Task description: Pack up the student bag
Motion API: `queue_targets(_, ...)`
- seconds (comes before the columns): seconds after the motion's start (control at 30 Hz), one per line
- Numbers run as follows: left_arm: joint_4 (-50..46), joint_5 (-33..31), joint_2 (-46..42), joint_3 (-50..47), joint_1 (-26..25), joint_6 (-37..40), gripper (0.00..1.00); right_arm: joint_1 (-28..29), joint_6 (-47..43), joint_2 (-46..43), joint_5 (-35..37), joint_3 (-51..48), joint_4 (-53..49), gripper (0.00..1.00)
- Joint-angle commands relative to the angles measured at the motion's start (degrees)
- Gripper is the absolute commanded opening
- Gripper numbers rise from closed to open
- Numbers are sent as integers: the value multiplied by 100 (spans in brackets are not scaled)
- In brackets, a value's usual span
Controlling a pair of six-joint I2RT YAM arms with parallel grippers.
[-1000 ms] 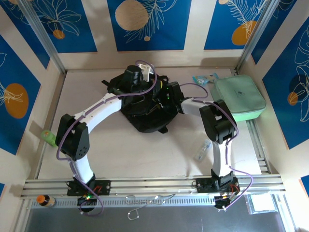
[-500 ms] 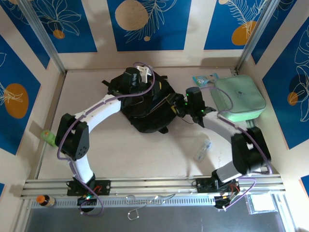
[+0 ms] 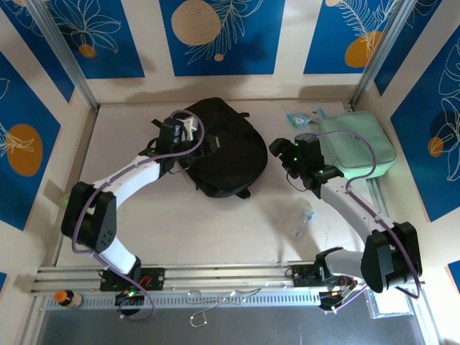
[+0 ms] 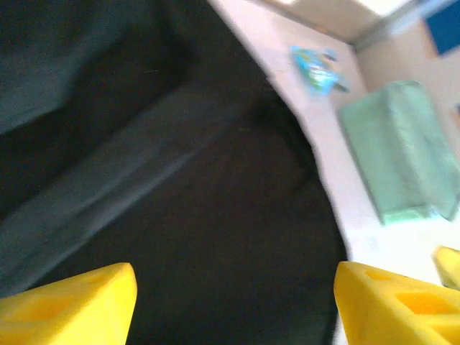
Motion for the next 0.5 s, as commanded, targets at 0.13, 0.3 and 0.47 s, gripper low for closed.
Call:
queue_targets(0.13, -129, -391, -127, -1002, 810, -1062, 59, 105, -131, 376, -142, 219, -94, 82)
queue_targets(0.3, 222, -317, 113, -1193, 1087, -1456, 44, 153, -138, 497, -201, 324, -180, 82)
queue_targets(0.47, 262, -107, 472, -952, 1119, -1483, 34, 179, -90, 538, -227, 364, -302, 80)
